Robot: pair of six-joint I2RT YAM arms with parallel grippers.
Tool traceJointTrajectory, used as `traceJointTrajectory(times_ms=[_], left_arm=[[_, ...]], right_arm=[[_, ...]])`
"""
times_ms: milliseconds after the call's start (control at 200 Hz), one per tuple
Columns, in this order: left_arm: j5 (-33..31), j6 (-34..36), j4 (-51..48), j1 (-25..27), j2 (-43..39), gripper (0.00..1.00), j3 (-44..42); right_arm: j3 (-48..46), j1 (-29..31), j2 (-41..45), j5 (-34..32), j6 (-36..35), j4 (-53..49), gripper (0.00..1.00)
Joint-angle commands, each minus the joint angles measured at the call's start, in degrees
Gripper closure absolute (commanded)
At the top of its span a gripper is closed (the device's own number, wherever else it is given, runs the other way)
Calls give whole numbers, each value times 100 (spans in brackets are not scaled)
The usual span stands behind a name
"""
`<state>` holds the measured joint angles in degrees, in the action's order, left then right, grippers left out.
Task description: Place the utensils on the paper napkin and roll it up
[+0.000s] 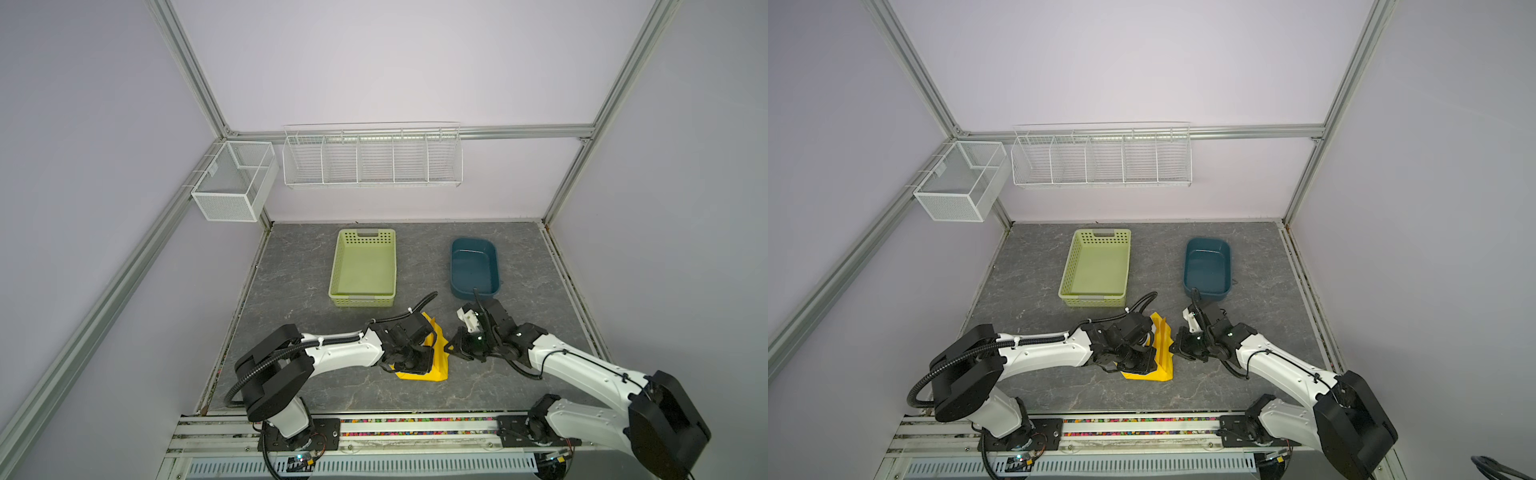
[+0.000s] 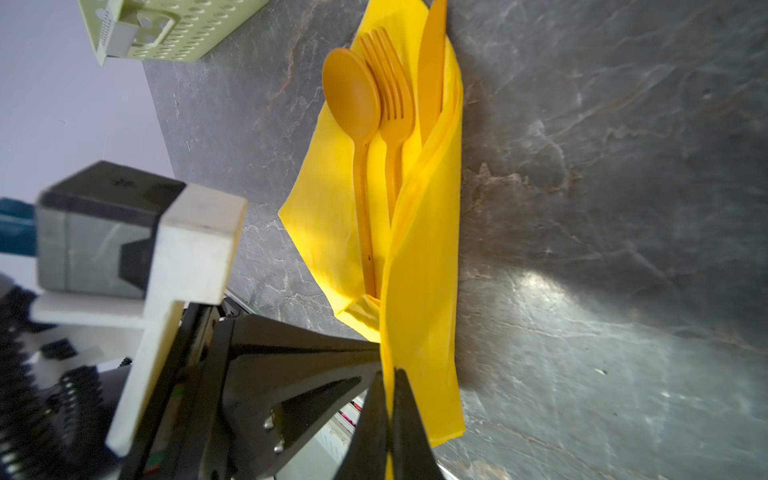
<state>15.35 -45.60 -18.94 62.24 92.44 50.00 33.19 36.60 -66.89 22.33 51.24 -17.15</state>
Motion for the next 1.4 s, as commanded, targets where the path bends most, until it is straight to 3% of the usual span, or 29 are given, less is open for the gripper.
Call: traceJointTrajectory(times_ms=[0,660,1395], left_arm=[[-319,172,-355,-19,-77,94,12],[-267,297,-222,-19,311,95,-5],[-241,246,-55,-19,198,96,-141]], right_arm=[[-15,38,-50,33,100,-8,93],[190,178,-216,35,411,209,94],[452,767,-1304,-88,1010,1306,94]])
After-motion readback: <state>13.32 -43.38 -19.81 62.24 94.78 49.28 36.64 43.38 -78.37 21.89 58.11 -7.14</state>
